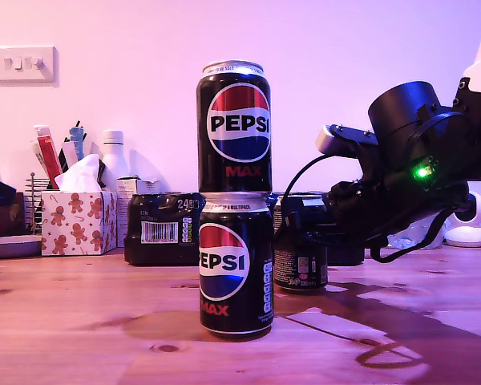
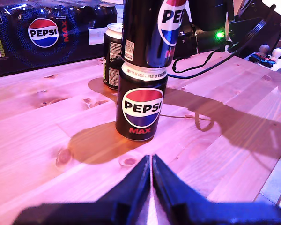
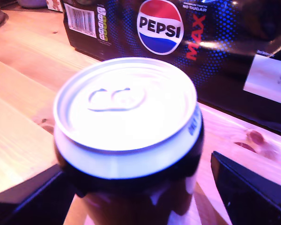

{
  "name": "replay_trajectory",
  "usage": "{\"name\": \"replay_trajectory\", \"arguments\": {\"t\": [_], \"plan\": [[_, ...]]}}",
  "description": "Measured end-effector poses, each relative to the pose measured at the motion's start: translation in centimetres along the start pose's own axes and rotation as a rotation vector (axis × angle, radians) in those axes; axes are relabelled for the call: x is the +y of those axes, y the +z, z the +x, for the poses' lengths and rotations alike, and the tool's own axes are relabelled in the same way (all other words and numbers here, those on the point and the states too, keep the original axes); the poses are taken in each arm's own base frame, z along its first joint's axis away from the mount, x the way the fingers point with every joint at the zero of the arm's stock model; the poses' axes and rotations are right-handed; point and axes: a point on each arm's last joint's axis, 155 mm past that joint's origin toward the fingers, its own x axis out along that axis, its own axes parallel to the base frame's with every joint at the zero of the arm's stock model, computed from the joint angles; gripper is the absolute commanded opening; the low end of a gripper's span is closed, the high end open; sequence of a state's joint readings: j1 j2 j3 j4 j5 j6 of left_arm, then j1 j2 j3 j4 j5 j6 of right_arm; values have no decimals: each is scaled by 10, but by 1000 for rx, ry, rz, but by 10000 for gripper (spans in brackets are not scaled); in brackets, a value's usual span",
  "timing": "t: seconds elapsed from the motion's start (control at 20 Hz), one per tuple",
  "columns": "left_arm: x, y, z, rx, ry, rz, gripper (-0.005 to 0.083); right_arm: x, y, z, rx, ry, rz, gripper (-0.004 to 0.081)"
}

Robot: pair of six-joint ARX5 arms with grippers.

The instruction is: Stack up the Pepsi cans on top of each other

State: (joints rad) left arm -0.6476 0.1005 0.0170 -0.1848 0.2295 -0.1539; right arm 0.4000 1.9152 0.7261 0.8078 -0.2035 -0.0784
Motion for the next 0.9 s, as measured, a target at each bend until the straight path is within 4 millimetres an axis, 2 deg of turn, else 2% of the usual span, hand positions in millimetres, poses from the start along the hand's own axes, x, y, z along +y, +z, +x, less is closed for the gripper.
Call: {"name": "replay_trajectory", "arguments": {"t": [0.25, 0.3, 0.9], "plan": [[0, 0, 0, 1, 0, 0, -19, 0, 0, 0, 0, 0, -1, 560], [0, 0, 0, 2, 0, 0, -19, 0, 0, 0, -1, -1, -2, 539], [0, -3, 0, 12, 2, -3, -19, 0, 3, 2, -26, -4, -6, 526]]}}
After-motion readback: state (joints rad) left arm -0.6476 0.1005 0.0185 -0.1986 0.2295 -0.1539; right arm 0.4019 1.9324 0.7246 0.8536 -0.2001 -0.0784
